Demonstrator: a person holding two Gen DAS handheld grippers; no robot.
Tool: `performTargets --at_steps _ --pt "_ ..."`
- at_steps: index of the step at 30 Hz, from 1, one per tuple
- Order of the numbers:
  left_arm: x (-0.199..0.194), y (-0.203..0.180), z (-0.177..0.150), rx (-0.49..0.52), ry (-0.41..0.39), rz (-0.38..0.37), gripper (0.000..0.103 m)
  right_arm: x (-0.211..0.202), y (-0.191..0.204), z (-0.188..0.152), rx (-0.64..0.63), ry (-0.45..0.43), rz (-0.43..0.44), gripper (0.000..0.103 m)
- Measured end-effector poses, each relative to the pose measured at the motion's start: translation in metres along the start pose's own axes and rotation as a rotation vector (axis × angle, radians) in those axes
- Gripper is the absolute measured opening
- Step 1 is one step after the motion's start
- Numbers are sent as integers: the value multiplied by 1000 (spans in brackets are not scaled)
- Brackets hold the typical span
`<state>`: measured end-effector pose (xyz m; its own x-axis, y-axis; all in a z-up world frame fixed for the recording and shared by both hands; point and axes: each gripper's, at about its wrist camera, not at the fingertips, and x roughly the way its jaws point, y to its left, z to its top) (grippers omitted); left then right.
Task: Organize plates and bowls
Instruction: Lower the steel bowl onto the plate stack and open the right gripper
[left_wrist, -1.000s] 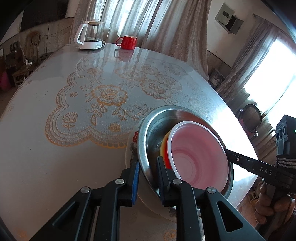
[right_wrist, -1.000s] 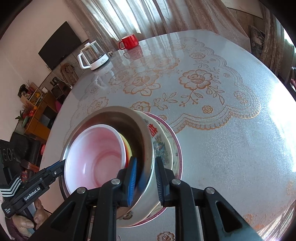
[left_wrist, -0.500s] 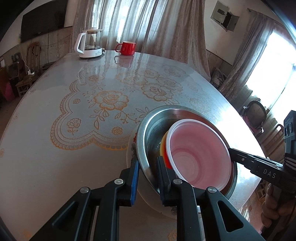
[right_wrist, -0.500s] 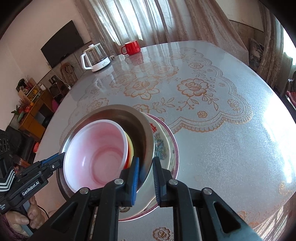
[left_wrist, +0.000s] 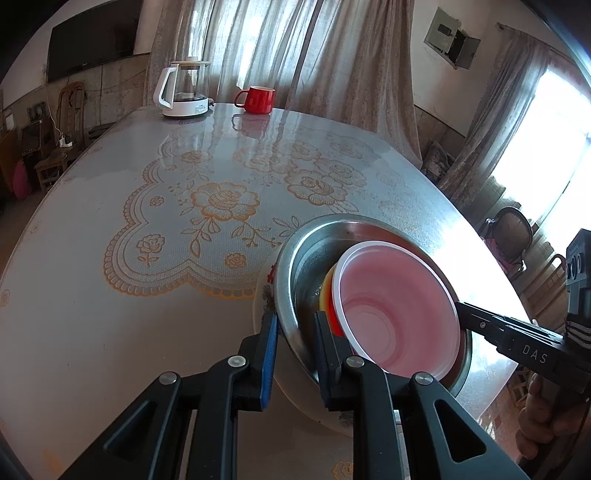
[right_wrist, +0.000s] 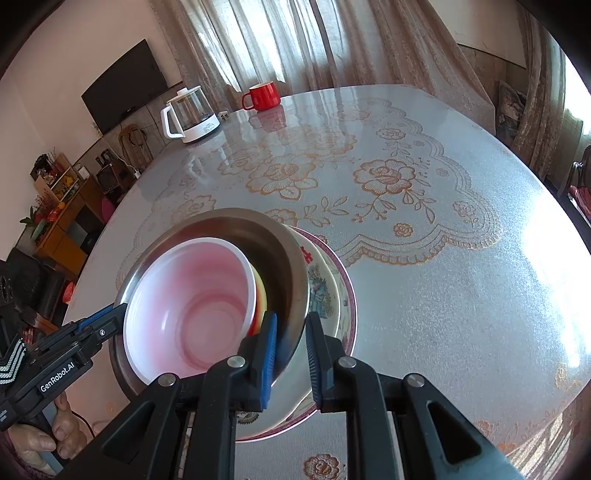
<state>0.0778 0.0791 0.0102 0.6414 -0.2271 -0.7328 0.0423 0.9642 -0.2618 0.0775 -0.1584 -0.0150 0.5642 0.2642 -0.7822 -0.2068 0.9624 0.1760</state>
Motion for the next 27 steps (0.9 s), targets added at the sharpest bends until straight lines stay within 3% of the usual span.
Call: performTargets --at_steps 9,15,20,23,27 --pt "-25 21 -3 -48 -72 -29 19 -20 -5 -5 40 -52 78 21" --pt "-30 23 -19 -19 -63 -40 19 -35 3 -13 2 -61 112 21" --pt "-26 24 -31 -16 -40 -44 19 -42 2 -32 4 -61 134 30" --pt "-17 26 -35 -37 -12 -41 19 -35 3 -41 20 -35 158 31" --pt "-18 16 -33 -16 -31 -51 18 -26 6 -45 20 -33 149 32"
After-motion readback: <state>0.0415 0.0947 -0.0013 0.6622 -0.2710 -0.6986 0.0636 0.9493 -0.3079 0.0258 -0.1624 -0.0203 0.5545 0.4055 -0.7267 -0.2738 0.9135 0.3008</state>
